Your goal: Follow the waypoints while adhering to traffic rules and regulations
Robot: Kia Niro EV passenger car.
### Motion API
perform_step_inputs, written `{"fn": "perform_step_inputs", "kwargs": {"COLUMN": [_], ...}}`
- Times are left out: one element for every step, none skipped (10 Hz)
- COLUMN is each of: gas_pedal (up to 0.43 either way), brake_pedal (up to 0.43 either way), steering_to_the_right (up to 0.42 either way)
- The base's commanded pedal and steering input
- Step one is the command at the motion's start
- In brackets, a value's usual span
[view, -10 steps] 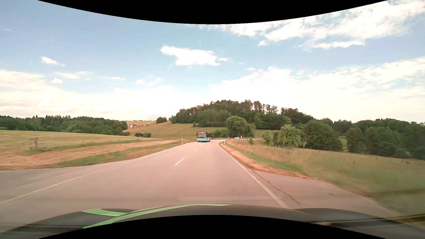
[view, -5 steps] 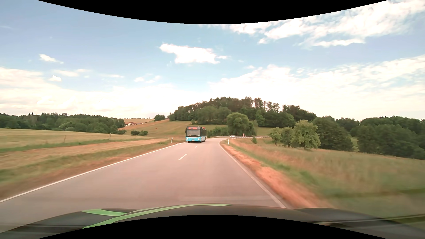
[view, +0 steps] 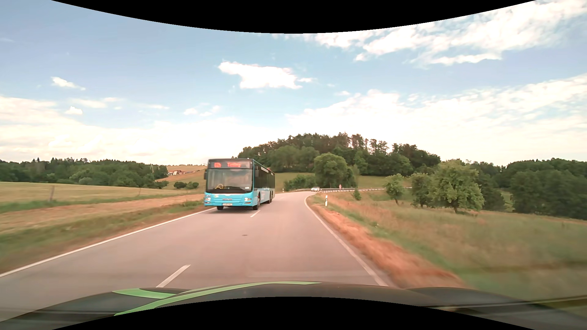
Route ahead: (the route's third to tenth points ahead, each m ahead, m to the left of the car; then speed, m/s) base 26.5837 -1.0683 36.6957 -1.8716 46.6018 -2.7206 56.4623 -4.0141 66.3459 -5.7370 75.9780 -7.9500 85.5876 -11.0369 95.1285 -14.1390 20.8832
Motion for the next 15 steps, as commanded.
{"fn": "perform_step_inputs", "kwargs": {"gas_pedal": [0.000,0.000,0.000,0.000,0.000,0.000,0.000,0.000,0.000,0.000,0.000,0.000,0.000,0.000,0.000], "brake_pedal": [0.000,0.000,0.000,0.000,0.000,0.000,0.000,0.000,0.024,0.110,0.159,0.159,0.159,0.171,0.195], "steering_to_the_right": [0.000,0.000,0.002,0.004,0.007,0.008,0.008,0.008,0.008,0.008,0.008,0.010,0.011,0.011,0.012]}}
